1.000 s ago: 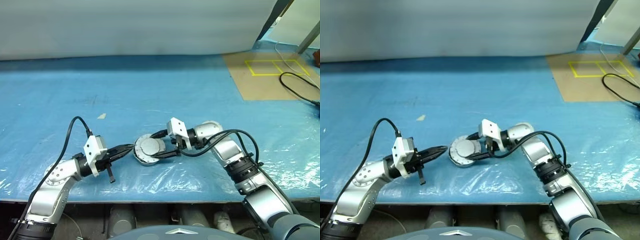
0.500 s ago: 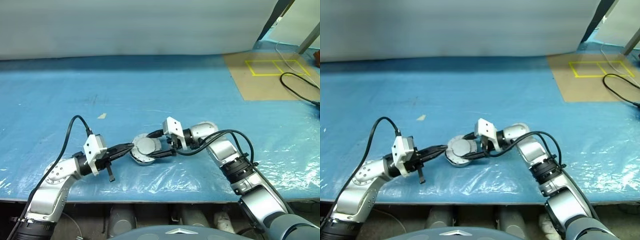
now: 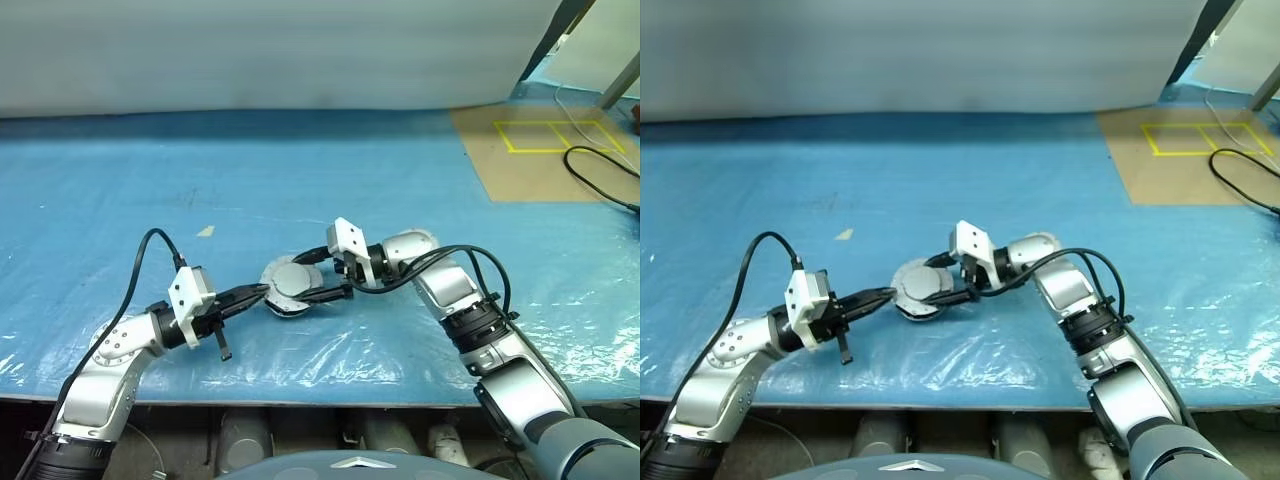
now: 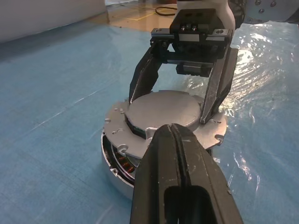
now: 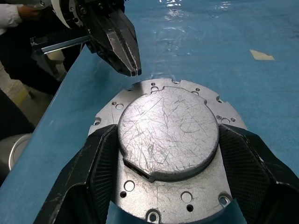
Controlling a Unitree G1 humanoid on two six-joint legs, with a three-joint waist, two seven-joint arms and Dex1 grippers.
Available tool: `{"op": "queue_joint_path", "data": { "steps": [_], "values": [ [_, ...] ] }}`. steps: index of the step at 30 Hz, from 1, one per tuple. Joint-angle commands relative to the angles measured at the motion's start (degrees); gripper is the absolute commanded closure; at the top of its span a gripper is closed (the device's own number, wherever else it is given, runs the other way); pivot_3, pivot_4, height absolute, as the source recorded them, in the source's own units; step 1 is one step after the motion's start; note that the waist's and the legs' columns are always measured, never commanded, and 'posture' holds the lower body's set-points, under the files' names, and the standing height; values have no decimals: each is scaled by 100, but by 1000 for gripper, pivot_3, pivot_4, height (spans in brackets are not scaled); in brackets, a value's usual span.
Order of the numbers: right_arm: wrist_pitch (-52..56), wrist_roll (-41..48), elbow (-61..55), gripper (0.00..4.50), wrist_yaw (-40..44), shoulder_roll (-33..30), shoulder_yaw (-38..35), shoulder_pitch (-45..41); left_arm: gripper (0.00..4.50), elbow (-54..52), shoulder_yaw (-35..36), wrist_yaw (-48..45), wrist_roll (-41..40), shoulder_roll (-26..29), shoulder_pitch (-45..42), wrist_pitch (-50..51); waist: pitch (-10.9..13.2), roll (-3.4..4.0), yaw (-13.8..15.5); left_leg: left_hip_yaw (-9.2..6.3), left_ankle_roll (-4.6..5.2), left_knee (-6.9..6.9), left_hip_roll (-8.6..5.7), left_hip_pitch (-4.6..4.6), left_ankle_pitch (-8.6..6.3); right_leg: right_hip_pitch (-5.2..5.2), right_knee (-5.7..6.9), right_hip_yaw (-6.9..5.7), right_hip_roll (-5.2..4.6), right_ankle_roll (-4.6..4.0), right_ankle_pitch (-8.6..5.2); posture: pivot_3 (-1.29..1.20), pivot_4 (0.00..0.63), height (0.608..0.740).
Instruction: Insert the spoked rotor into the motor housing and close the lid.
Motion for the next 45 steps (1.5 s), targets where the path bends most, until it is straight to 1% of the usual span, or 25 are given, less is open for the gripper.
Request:
{"op": "queue_joint_path", "data": {
  "steps": [1, 3, 6, 13, 24, 32, 37, 42, 45],
  "values": [
    [-187, -125, 202, 1518, -141, 144, 139, 50, 4500, -9, 38, -29, -36, 11, -38, -94, 0, 0, -11, 0, 0, 0, 0, 1, 0, 0, 0, 0, 0, 0, 0, 0, 150, 740],
    [-244, -218, 425, 1518, -270, 233, 164, 41, 4500, -9, 58, -24, -50, 22, -64, -69, 0, 0, -9, 0, 0, 0, 0, 2, 0, 1, 0, 0, 0, 0, 0, 0, 150, 740],
    [-312, -247, 445, 1518, -310, 301, 187, 49, 4500, -36, 76, -15, -56, 34, -51, -54, 0, 0, -11, 1, 0, 0, 0, 1, 0, 1, -1, 0, 0, -1, -1, 0, 150, 740],
    [-490, -294, 418, 1518, -145, 170, 244, 98, 4500, -43, 93, -24, -67, 54, -32, -40, 0, 0, -7, 1, 0, 0, 0, 2, 0, 2, 0, 0, -1, -1, -1, 0, 150, 740],
    [-426, -132, 325, 1518, 4, 153, 175, 59, 4500, -70, 24, 22, -34, 17, -82, -20, 0, 0, -5, 1, 0, -1, 0, 2, 0, 2, -1, 0, -1, -1, -1, 0, 150, 740],
    [-755, -360, 437, 1518, 32, 46, 330, 170, 4500, -157, -24, 80, -34, 3, -69, 31, 0, 0, -5, 1, 0, -2, 0, 1, 0, 1, -1, 0, -1, -1, -1, 0, 150, 740],
    [-894, -492, 840, 1518, 21, -9, 383, 234, 4500, -161, -50, 80, -41, 5, -80, 43, -1, 1, -5, 1, 0, -2, -1, 3, 0, 3, -2, 0, -1, -2, -1, 0, 150, 740],
    [-1074, -621, 977, 1518, -49, -5, 479, 290, 4500, -125, -63, 76, -42, 5, -110, 20, -5, 3, -6, 1, 1, -1, -1, 15, -1, 15, -1, 0, -2, -2, -2, 0, 150, 740],
    [-1237, -804, 1046, 1518, 62, -180, 638, 341, 4500, -110, -68, 68, -48, 0, -129, 15, -11, 9, -4, 1, 1, -1, -1, 22, -1, 20, -1, 1, -2, -2, -2, 0, 150, 740]
  ]
}}
